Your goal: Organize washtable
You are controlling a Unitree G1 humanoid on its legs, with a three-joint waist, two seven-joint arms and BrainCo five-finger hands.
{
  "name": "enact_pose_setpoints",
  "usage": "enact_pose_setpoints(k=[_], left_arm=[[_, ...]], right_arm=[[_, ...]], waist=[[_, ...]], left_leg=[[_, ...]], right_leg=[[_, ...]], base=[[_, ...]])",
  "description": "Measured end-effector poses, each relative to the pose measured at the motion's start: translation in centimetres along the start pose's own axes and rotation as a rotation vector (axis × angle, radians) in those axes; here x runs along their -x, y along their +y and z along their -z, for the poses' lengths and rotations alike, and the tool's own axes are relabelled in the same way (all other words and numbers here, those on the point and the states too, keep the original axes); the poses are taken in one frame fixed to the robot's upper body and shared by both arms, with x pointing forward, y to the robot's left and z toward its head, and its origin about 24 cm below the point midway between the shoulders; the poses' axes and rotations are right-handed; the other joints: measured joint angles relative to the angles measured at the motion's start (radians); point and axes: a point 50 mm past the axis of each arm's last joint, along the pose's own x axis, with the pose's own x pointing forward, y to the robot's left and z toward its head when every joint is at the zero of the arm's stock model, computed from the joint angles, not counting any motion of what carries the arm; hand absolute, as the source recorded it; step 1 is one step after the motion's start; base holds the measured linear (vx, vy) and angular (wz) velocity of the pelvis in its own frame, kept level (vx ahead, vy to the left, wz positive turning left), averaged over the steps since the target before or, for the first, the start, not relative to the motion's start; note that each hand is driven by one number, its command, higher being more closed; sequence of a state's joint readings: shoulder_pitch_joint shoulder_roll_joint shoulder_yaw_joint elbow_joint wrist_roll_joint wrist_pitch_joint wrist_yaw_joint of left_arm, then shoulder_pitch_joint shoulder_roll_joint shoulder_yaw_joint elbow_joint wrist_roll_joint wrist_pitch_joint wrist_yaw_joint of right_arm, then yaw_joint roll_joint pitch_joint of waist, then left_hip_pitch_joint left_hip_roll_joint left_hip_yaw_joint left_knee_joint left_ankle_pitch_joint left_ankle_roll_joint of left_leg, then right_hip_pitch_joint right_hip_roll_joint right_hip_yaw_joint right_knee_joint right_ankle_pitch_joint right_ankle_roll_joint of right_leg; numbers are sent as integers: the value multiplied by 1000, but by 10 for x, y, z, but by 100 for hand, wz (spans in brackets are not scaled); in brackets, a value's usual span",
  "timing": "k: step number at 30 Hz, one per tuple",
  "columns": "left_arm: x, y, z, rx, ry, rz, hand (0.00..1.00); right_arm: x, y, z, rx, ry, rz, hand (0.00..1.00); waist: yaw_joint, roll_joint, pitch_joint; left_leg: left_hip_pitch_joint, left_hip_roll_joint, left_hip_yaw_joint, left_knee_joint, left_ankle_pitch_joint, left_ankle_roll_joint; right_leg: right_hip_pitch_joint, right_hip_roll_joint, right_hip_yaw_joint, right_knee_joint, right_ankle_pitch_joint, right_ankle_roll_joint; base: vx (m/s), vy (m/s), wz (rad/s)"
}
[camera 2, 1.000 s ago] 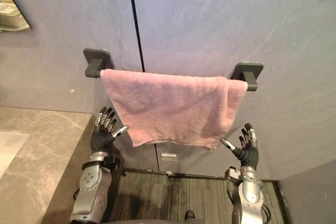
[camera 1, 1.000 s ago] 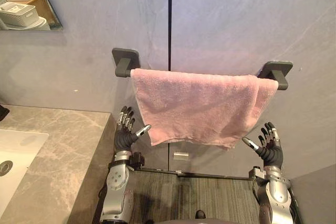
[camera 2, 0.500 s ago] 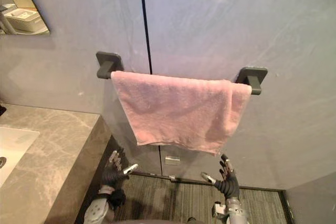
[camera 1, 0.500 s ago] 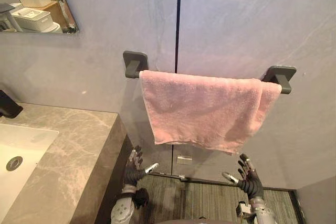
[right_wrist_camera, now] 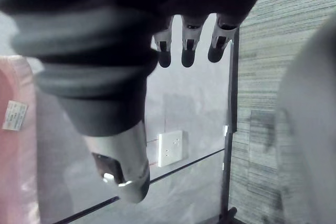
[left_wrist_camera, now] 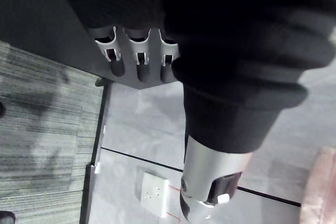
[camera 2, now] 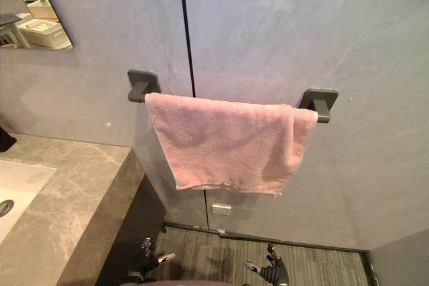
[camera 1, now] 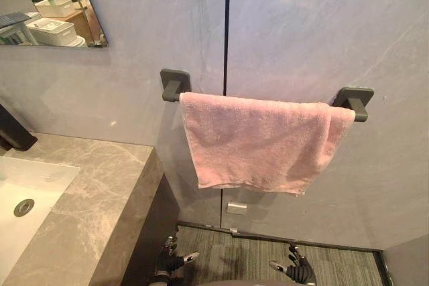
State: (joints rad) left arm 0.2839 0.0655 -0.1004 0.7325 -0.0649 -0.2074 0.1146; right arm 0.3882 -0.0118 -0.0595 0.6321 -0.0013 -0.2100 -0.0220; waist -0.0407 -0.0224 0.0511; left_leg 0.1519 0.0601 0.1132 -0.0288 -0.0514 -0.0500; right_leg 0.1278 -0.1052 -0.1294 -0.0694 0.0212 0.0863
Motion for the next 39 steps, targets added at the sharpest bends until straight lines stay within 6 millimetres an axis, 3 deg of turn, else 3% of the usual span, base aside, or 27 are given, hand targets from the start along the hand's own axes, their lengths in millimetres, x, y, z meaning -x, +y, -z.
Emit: enact_pose_setpoints(k=[9,20,22,24,26,28,30,32,33,34,35,37,39], left_arm=[[-5,11,11,11,80,-50,0],[-8,11,12,-3,95,-50,0],[-15,14,1,-23,64,-52,0],[-19,20,-6,-41,46,-71,0],[-22,19,-11,-43,39,-73,0],[-22,18,-12,-42,40,-73,0],[-23,17,-13,-41,36,-72,0],[-23,21,-14,-43,34,-86,0],[-24,23,-15,-48,31,-98,0],[-24,24,-16,-46,31,-102,0],[-24,17,-16,-25,32,-91,0],[-26,13,-17,0,37,-93,0],[-29,4,-22,9,30,-78,0]], right_arm=[[-12,-11,4,-7,60,75,0],[-14,-22,12,16,124,109,0],[-25,-17,-5,23,74,92,0],[-30,-9,-14,16,48,73,0],[-32,-9,-16,14,41,75,0],[-31,-10,-16,9,39,80,0],[-30,-10,-15,9,41,77,0],[-33,-3,-20,5,32,56,0],[-35,2,-23,12,26,38,0],[-38,2,-28,22,19,31,0],[-41,3,-34,29,2,27,0],[-43,1,-38,48,-8,25,0],[-43,-2,-37,69,-6,31,0]], waist=[[1,-6,1],[2,-1,23],[7,-10,63],[4,-43,81],[2,-39,94],[2,-33,100],[6,-34,95],[20,-42,83],[30,-57,75],[38,-39,75],[55,3,84],[50,25,101],[31,42,118]], left_leg=[[3,-7,2,0,0,0],[15,-4,30,-5,-3,-3],[-34,3,65,24,-5,-2],[-90,-3,74,65,-11,0],[-131,7,63,103,-16,3],[-139,8,28,118,-16,2],[-158,22,-32,147,-8,-15],[-210,46,-55,185,9,-44],[-239,60,-64,203,18,-66],[-259,84,-76,205,30,-87],[-270,134,-86,196,46,-103],[-272,171,-119,182,99,-125],[-301,189,-155,135,211,-93]], right_leg=[[11,-1,5,-22,12,2],[-13,1,39,14,1,2],[-151,-4,86,213,-75,0],[-235,-16,109,311,-110,2],[-264,-30,98,346,-129,1],[-273,-50,102,480,-207,-21],[-250,-97,132,672,-266,-16],[-238,-133,210,692,-253,-15],[-229,-115,247,642,-271,26],[-228,-87,246,614,-286,44],[-208,-32,236,565,-295,58],[-161,8,181,516,-347,47],[-161,37,106,524,-360,17]], base=[[-7,-1,0],[-38,-11,-10],[-102,-22,-38],[-108,-43,-15],[-53,-24,31],[-10,-51,67],[33,-177,83],[-29,-370,44],[-129,-506,17],[-188,-436,-9],[-241,-488,1],[-222,-368,32],[-273,-317,97]])
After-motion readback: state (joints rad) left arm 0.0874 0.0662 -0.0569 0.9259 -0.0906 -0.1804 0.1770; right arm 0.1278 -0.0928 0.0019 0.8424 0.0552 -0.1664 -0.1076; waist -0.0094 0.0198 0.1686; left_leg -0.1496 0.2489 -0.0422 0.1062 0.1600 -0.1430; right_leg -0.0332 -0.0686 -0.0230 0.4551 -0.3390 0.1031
